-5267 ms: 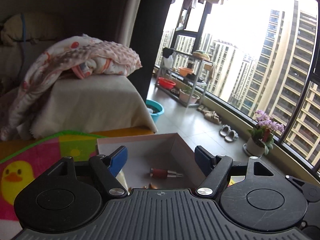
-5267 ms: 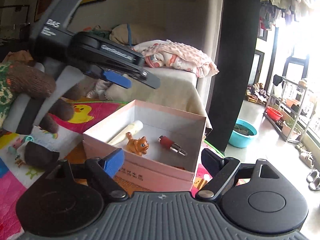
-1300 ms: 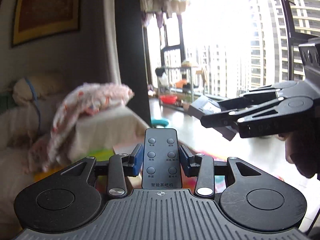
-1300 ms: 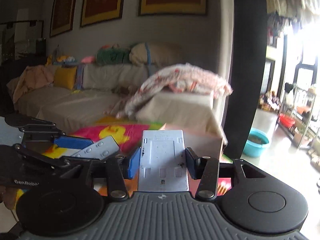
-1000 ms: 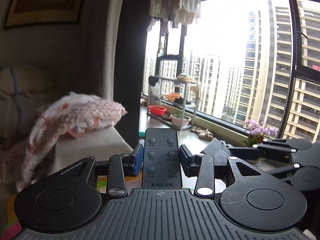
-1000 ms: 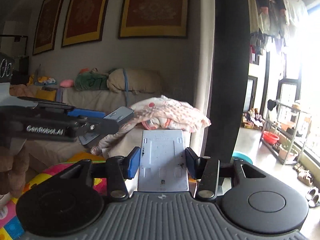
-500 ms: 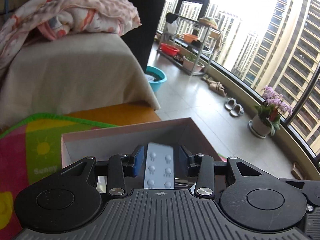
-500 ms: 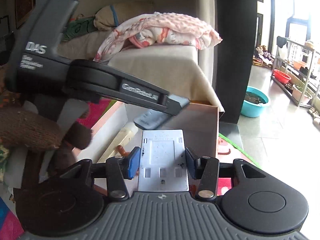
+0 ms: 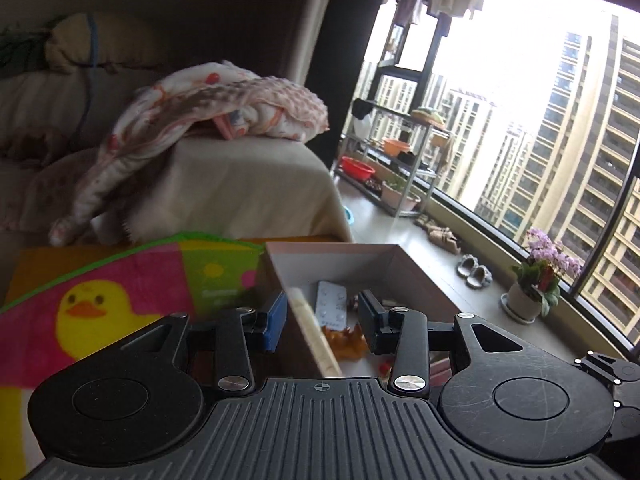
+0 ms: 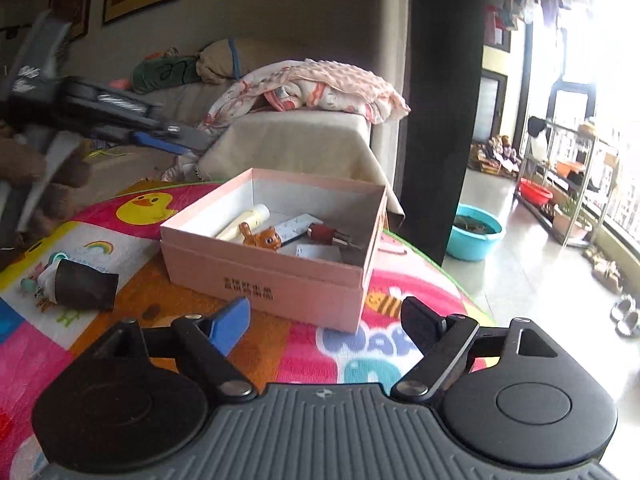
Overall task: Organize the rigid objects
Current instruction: 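Carry the remote and USB device into the pink box and open both grippers, then grasp the white plug adapter with the left gripper while the right gripper reaches the black nozzle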
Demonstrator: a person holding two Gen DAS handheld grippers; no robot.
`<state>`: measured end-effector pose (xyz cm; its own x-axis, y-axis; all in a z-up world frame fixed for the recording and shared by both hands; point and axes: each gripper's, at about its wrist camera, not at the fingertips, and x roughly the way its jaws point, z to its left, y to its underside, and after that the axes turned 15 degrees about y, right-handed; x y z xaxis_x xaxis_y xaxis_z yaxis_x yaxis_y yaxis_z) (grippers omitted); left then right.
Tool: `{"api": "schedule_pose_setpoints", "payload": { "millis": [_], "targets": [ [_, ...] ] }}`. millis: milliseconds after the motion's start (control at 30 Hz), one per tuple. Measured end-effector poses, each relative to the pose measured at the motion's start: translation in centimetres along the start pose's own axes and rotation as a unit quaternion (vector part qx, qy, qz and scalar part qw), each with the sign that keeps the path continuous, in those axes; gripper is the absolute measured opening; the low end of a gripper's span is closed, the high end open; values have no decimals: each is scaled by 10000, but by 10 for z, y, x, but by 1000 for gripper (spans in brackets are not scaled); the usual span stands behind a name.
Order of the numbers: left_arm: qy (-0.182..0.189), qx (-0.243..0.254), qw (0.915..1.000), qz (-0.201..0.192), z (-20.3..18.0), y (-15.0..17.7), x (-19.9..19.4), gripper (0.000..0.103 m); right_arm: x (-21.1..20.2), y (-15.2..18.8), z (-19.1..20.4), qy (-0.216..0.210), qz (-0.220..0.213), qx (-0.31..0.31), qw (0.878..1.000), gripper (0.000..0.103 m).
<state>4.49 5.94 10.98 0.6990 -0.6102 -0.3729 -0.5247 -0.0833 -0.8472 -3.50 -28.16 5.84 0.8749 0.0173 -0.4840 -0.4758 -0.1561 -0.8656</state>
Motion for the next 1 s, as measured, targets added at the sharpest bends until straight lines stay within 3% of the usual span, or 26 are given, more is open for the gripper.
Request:
{"api": "schedule_pose_setpoints", "payload": {
  "millis": [100, 200, 300, 433, 567, 733, 833, 1000],
  "targets": [
    [-395, -366, 9985, -65, 17, 27, -50, 43, -8, 15, -4, -15, 234, 143, 9996, 83],
    [-748, -564, 9956, -28, 28, 56, -85, 43, -19, 21, 5, -130, 184, 41, 9997, 83],
    [-1074, -743, 9914, -101, 35, 79, -110, 43, -26, 15, 30, -524, 109, -230, 9983, 83],
    [-1329, -1141, 9839, -366, 45, 96, -135, 43, -30, 3, 94, -1214, -142, -875, 9886, 83],
    [-1146, -1167, 9861, -307, 46, 105, -136, 43, -22, -11, 153, -1708, -172, -1137, 9786, 83],
    [-993, -1245, 9866, -364, 45, 113, -133, 43, 6, -27, 198, -1948, 179, -1028, 9753, 81],
    [-939, -1403, 9845, -480, 51, 115, -128, 43, 16, -26, 207, -1930, 424, -966, 9755, 74],
    [-899, -1603, 9820, -442, 62, 117, -106, 43, 4, -7, 195, -1893, 413, -1178, 9740, 74]
  ]
}}
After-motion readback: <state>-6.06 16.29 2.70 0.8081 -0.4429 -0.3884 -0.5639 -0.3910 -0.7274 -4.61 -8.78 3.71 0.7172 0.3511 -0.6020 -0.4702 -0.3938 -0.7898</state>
